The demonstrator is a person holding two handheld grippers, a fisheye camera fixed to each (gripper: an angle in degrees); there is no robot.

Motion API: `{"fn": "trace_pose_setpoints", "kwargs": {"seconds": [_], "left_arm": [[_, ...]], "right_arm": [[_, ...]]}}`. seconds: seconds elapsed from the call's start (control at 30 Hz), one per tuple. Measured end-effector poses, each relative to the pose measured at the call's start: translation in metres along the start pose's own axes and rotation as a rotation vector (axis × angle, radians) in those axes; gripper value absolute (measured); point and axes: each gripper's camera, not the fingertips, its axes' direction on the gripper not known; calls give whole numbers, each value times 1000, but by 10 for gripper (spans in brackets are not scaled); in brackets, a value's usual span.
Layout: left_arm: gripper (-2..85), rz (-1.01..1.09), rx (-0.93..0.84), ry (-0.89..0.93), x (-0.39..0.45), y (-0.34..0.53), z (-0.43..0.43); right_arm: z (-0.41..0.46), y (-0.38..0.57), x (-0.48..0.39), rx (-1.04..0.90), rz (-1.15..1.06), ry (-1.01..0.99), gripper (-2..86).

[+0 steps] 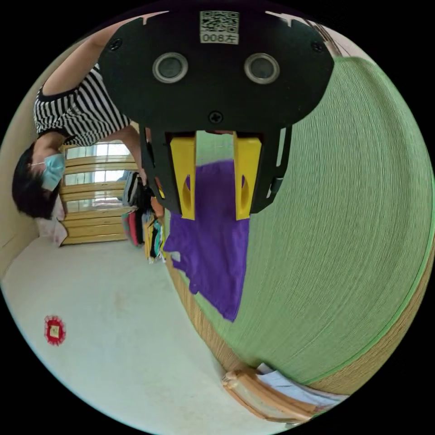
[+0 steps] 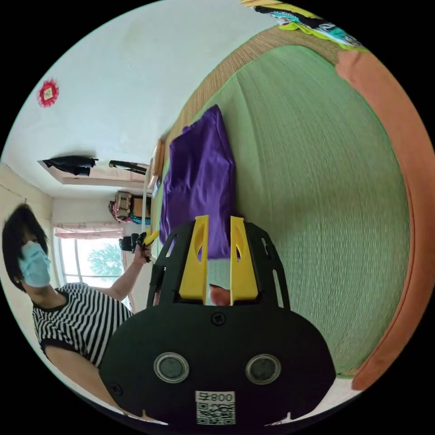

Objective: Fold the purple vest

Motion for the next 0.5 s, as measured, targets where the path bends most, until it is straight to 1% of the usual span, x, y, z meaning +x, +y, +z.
{"fn": "trace_pose_setpoints", "kwargs": {"seconds": [0.1,0.17,0.2,0.3,0.37,0.5], "left_arm": [[123,-44,-33,-23,4,27,-9],[109,-58,-41,2,10,30,-10],[93,-55,-53,-15,17,29,-11],[31,-40,-115,-72,36,21,-13],[16,-23,-119,-91,50,19,-20],[6,7,-110,-66,79,27,-50]], "right_arm": [[6,31,-6,2,9,38,77],[10,31,-16,7,1,96,70],[14,26,-19,6,7,101,62],[24,16,-27,-2,22,54,32],[27,18,-38,-20,15,62,22],[15,43,-66,-29,-5,24,13]]}}
